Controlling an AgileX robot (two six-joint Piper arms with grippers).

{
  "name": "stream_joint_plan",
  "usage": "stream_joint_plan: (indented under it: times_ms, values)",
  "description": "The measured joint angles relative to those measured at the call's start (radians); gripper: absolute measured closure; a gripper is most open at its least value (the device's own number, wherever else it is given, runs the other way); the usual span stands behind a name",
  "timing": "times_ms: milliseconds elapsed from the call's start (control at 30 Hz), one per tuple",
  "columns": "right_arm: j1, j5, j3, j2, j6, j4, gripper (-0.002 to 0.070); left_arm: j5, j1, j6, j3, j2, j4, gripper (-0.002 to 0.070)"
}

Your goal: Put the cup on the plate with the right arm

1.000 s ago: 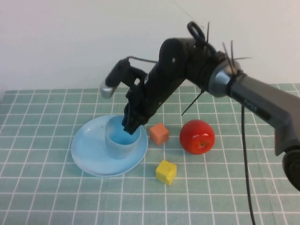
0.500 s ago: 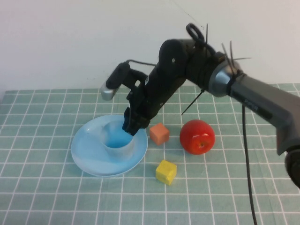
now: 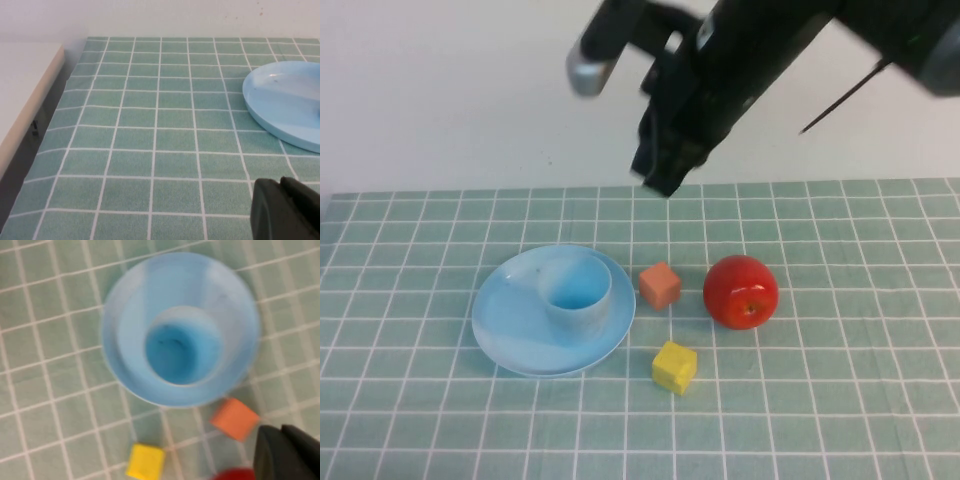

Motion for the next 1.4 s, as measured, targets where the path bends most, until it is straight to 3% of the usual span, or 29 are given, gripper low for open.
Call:
stream_joint_plan:
  times_ms: [300, 433, 733, 933, 1167, 1300, 1400]
  values:
    - [0.000, 0.000, 0.038, -0.283, 0.142, -0.217, 0.0678, 0.000, 0.000, 0.002, 0.000, 0.000, 0.000, 0.0678]
    - [0.000, 0.000, 0.214, -0.428, 0.182, -0.229, 0.0678, 0.000, 0.000, 0.002, 0.000, 0.000, 0.000, 0.0678]
    - [0.000, -0.160, 0.830, -0.905, 0.299, -0.076, 0.0678, 0.000, 0.000, 0.002, 0.000, 0.000, 0.000, 0.0678]
    - [0.000, -0.059, 1.022, -1.087, 0.327, 0.022, 0.0678, 0.000, 0.000, 0.002, 0.000, 0.000, 0.000, 0.0678]
    - [0.005, -0.046, 1.123, -1.185, 0.275, -0.118, 0.0678, 0.000, 0.000, 0.002, 0.000, 0.000, 0.000, 0.0678]
    - [-0.030, -0.201, 1.197, -1.305, 0.268, -0.165, 0.0678, 0.000, 0.000, 0.002, 0.000, 0.000, 0.000, 0.0678]
    - [-0.126, -0.485, 1.328, -1.414, 0.287, -0.170, 0.0678, 0.000, 0.000, 0.002, 0.000, 0.000, 0.000, 0.0678]
